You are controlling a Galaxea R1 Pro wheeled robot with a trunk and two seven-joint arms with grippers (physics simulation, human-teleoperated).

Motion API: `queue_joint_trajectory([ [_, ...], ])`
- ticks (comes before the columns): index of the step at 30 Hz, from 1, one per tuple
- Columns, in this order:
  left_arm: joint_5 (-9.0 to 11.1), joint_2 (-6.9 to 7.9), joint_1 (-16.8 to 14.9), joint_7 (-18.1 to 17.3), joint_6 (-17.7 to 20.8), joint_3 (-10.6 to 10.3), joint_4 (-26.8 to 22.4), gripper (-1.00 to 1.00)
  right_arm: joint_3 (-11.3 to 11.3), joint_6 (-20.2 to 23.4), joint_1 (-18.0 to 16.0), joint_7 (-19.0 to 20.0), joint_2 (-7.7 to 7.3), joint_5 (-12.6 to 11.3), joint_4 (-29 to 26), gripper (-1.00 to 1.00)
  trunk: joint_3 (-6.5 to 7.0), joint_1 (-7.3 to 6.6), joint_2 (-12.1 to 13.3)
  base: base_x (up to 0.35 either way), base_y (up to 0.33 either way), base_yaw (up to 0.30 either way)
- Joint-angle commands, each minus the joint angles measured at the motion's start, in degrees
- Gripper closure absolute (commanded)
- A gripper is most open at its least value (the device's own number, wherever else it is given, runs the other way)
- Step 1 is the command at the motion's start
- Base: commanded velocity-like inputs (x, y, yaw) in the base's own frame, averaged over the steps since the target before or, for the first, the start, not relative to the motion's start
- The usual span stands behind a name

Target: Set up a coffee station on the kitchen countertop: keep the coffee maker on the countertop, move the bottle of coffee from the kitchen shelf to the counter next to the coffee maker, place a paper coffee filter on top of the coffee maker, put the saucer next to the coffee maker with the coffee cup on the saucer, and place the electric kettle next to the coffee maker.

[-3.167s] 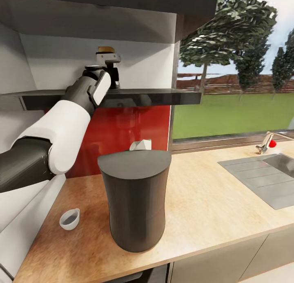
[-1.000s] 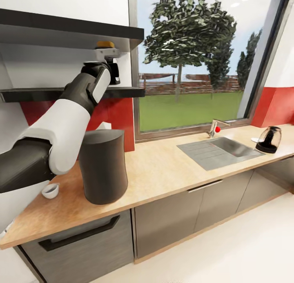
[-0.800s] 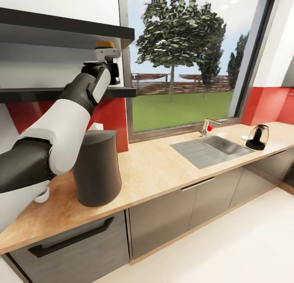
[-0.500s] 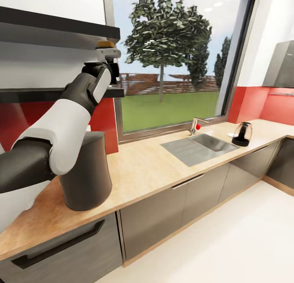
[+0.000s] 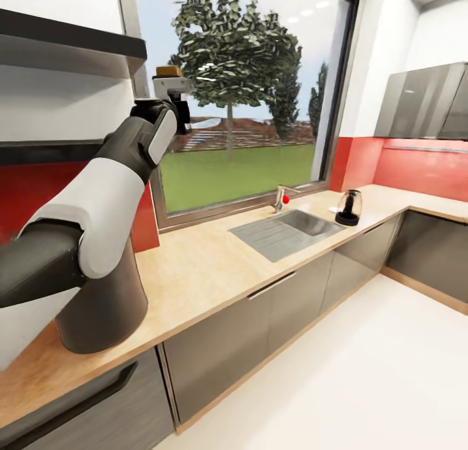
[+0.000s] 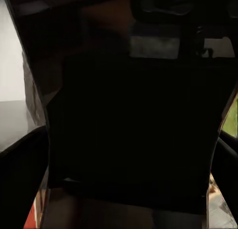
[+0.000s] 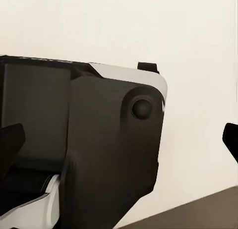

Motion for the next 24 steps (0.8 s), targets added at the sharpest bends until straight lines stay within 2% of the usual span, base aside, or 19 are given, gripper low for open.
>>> queue_joint_trajectory([
  [1, 0.4, 0.02, 0.0, 0.5, 0.3, -0.3, -0.1, 1.00, 0.5, 0.2, 0.0, 0.1, -0.01, -0.5, 0.0, -1.00, -0.07, 0.04, -0.1, 0.154, -0.184, -0.272],
  [8, 0.4, -0.08, 0.3, 0.6, 0.1, -0.4, 0.0, 1.00, 0.5, 0.2, 0.0, 0.1, -0.01, -0.5, 0.0, -1.00, -0.07, 0.04, -0.1, 0.164, -0.216, -0.272],
  [15, 0.4, -0.34, 4.7, 0.5, -0.5, -0.5, -0.1, 1.00, 0.6, 0.2, 0.0, 0.0, -0.01, -0.5, 0.0, -1.00, -0.07, 0.04, -0.1, 0.159, -0.227, -0.210],
  [17, 0.4, -0.56, 9.5, 0.5, -3.2, -0.6, -0.1, 1.00, 0.6, -2.7, 0.0, 0.0, -0.01, -0.5, -1.3, -1.00, -0.07, 0.04, -0.1, 0.051, -0.251, -0.030],
  [21, 0.4, -0.56, 14.3, 0.5, -6.9, -0.7, -0.1, 1.00, 0.6, -5.2, 0.0, 0.1, 0.05, -0.5, -2.0, -1.00, -0.07, 0.04, -0.1, -0.015, -0.257, -0.007],
  [22, 0.4, -0.56, 16.8, 0.4, -7.6, -0.7, -0.2, 1.00, 0.6, -5.6, 0.0, 0.1, 0.08, -0.5, -2.1, -1.00, -0.07, 0.04, -0.1, -0.147, -0.217, -0.001],
  [24, 0.3, -0.56, 18.5, 0.3, -8.1, -0.7, -0.2, 1.00, 0.6, -5.7, 0.0, 0.1, 0.10, -0.5, -2.1, -1.00, -0.07, 0.04, -0.1, -0.160, -0.168, -0.001],
])
